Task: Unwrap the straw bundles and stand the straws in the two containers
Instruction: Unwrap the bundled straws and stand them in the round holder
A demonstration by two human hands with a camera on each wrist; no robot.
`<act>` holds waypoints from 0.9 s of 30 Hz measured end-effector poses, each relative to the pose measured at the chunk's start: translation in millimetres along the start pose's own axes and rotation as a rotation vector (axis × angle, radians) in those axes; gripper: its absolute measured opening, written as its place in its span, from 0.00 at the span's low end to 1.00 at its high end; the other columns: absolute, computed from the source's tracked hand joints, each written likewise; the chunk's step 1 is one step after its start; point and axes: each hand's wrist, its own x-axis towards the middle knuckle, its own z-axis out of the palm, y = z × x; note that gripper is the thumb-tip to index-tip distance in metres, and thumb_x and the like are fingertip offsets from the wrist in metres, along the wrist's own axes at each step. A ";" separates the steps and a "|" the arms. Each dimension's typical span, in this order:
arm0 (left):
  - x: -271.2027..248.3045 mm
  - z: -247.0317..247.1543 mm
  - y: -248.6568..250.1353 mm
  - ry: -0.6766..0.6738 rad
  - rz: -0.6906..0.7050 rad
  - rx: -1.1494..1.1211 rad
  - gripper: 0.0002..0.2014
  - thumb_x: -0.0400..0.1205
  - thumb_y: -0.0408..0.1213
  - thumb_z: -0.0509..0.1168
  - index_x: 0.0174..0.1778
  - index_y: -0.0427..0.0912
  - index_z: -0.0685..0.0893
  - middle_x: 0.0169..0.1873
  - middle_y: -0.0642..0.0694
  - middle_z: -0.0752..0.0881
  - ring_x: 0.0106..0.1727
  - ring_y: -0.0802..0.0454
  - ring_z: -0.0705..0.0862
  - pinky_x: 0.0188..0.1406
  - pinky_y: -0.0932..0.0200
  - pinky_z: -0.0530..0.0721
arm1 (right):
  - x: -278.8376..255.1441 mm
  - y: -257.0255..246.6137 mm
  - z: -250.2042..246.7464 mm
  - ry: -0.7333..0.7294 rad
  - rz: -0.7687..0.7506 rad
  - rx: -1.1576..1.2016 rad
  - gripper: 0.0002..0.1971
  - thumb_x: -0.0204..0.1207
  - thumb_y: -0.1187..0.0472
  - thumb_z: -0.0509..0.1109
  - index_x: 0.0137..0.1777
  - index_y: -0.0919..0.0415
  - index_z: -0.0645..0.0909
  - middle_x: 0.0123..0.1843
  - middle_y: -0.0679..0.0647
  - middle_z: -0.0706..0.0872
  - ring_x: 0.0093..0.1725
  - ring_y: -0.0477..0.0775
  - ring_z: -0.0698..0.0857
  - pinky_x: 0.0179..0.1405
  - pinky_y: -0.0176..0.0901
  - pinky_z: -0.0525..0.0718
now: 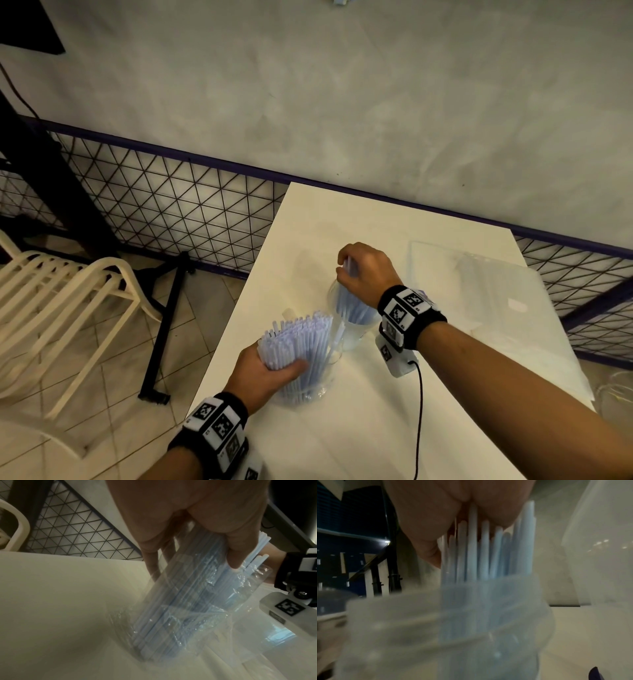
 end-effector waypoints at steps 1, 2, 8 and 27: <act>0.4 0.2 -0.6 0.005 -0.001 0.001 0.11 0.68 0.35 0.82 0.45 0.42 0.90 0.38 0.54 0.93 0.39 0.61 0.91 0.35 0.71 0.84 | 0.0 0.9 -2.6 0.013 0.018 -0.002 0.08 0.74 0.64 0.71 0.52 0.62 0.83 0.47 0.56 0.86 0.45 0.58 0.82 0.48 0.55 0.83; 0.8 0.5 -0.9 0.007 0.001 0.003 0.11 0.68 0.35 0.82 0.44 0.43 0.90 0.38 0.55 0.93 0.38 0.61 0.91 0.34 0.71 0.84 | -0.9 2.0 -4.4 0.002 0.026 -0.019 0.09 0.76 0.64 0.69 0.55 0.61 0.82 0.50 0.56 0.86 0.47 0.58 0.83 0.50 0.54 0.83; 2.4 2.8 0.3 -0.009 0.011 0.003 0.13 0.69 0.34 0.81 0.47 0.45 0.90 0.39 0.56 0.93 0.42 0.63 0.90 0.37 0.73 0.84 | -17.4 11.8 3.7 -0.128 -0.041 -0.437 0.23 0.84 0.50 0.51 0.74 0.56 0.77 0.74 0.51 0.80 0.73 0.57 0.78 0.69 0.54 0.71; 4.0 17.7 -2.6 -0.029 0.045 -0.056 0.20 0.62 0.42 0.83 0.49 0.44 0.90 0.43 0.49 0.93 0.45 0.53 0.92 0.48 0.55 0.89 | -99.7 -29.0 -25.9 -0.263 -0.194 0.092 0.29 0.80 0.49 0.69 0.79 0.54 0.69 0.77 0.51 0.76 0.75 0.49 0.72 0.74 0.35 0.65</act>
